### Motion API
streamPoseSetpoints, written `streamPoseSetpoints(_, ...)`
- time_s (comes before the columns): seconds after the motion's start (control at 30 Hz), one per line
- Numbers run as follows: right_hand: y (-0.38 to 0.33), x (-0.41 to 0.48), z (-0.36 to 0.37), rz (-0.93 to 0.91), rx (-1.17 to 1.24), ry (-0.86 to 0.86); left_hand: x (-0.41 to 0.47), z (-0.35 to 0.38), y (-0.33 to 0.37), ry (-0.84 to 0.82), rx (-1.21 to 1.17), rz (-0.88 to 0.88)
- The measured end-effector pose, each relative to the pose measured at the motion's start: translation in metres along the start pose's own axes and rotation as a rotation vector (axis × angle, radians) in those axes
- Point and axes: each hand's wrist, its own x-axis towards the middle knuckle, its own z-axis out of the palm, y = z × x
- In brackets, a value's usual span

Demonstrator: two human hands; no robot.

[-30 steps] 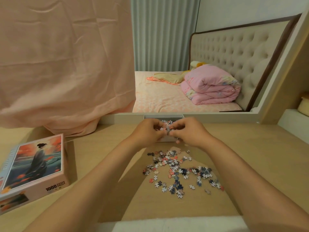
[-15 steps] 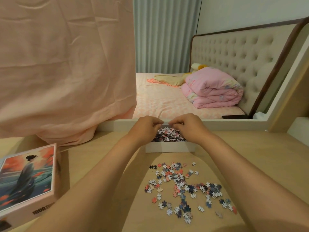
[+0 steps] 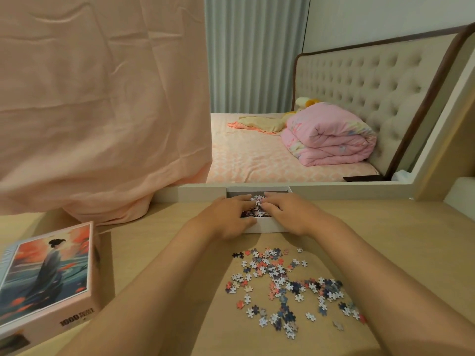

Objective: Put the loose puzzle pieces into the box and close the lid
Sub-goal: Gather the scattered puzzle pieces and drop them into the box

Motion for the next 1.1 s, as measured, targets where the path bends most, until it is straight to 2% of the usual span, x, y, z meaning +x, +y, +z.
streamPoseSetpoints(0.13, 0.002, -0.015, -0.012, -0.05, 0.044, 0.197, -0.013, -0.003, 0.007, 0.232, -0.148, 0.073)
streamPoseSetpoints(0.23, 0.001, -0.038, -0.017, -0.032, 0.062, 0.207, -0.026, 0.001, 0.022, 0.293, -0.185, 0.122)
streamPoseSetpoints(0.4, 0.01, -0.075, 0.003, 0.107, -0.014, -0.031, -0.045, 0.02, 0.051, 0.12, -0.029, 0.172)
streamPoseSetpoints(0.57, 0.019, -0.103, 0.01, 0.102, 0.009, -0.07, -0.064, 0.037, 0.07, -0.229, -0.014, 0.084)
streamPoseSetpoints(0.67, 0.033, -0.12, 0.0, 0.194, 0.243, 0.042, -0.072, 0.041, 0.079, -0.244, -0.023, 0.104)
streamPoseSetpoints(0.77, 0.062, -0.129, -0.017, 0.259, 0.165, 0.106, -0.073, 0.048, 0.092, -0.28, -0.061, 0.106)
streamPoseSetpoints(1.0, 0.066, -0.162, -0.005, 0.318, -0.077, -0.195, -0.058, 0.078, 0.133, -0.247, 0.092, 0.144)
streamPoseSetpoints(1.1, 0.058, -0.168, 0.004, 0.312, -0.088, -0.22, -0.05, 0.084, 0.138, -0.167, 0.091, 0.135)
